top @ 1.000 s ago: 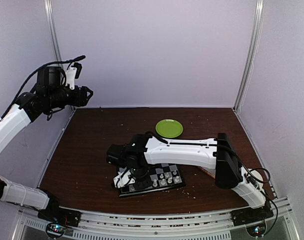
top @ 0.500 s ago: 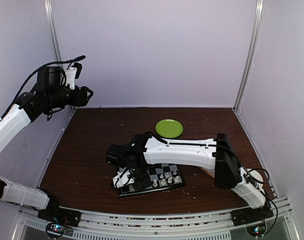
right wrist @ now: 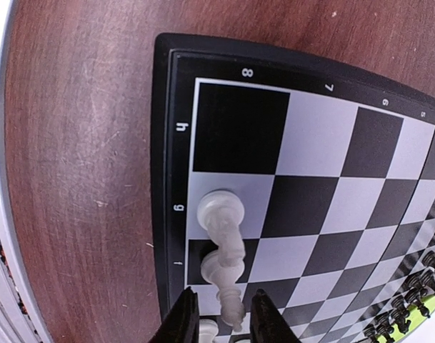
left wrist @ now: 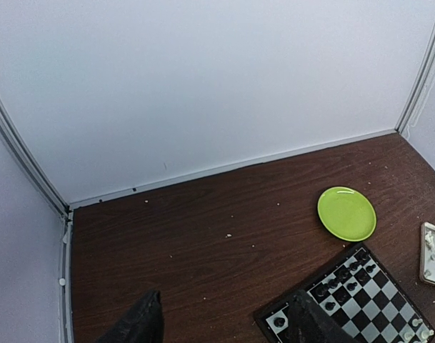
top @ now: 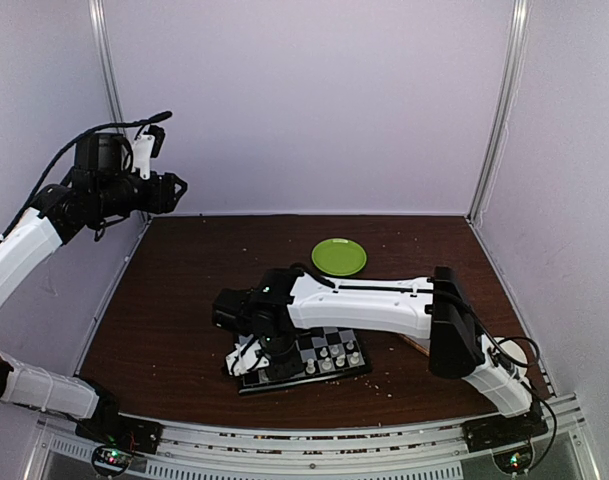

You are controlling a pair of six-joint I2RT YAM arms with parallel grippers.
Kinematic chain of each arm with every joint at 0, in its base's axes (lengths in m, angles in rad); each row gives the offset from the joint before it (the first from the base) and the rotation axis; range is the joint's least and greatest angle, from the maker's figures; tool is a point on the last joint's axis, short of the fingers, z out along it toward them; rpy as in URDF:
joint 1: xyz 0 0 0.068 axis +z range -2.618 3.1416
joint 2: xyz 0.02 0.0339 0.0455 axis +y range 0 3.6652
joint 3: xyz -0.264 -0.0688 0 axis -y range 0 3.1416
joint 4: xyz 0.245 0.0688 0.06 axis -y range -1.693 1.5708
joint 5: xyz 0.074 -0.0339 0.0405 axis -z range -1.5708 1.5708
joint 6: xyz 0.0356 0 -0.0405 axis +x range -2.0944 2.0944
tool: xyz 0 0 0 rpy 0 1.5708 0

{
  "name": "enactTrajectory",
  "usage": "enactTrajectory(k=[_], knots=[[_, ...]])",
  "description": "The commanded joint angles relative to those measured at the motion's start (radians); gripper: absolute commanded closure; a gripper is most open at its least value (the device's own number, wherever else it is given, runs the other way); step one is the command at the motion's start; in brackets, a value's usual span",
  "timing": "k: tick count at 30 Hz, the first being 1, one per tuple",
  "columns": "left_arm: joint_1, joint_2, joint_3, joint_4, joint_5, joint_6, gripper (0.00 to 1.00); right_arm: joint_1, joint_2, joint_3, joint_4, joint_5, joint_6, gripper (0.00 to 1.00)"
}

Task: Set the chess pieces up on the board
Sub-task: Place the bishop on c1, then pick up the queen from the storage box.

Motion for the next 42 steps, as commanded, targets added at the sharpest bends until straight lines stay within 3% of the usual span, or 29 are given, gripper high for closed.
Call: enactTrajectory(k=[1,11,20,24,28,35,42], knots=[[0.01,0.01,0.009,0.032,0.014,0.015,0.39,0.007,-0.089,-0.005,-0.014,0.0,0.002,0.73],[0.01,0.041,0.009,0.031,0.039,0.028,0.39,-0.079,-0.467,-0.267,0.021,-0.062,0.014,0.68],[0.007,0.115,0.02,0.032,0.202,0.031,0.41,-0.29,-0.794,-0.637,0.154,0.031,0.032,0.74],[0.004,0.111,0.01,0.05,0.239,0.029,0.42,-0.403,-0.935,-0.798,0.218,0.06,0.032,0.7],[0.001,0.112,0.007,0.052,0.233,0.025,0.42,-0.574,-0.97,-0.908,0.201,-0.007,0.071,0.68],[-0.005,0.113,0.008,0.053,0.247,0.009,0.43,-0.851,-0.955,-1.053,0.256,-0.172,0.125,0.74],[-0.004,0.114,0.009,0.053,0.246,0.008,0.43,-0.897,-0.853,-1.04,0.326,-0.154,0.168,0.76]])
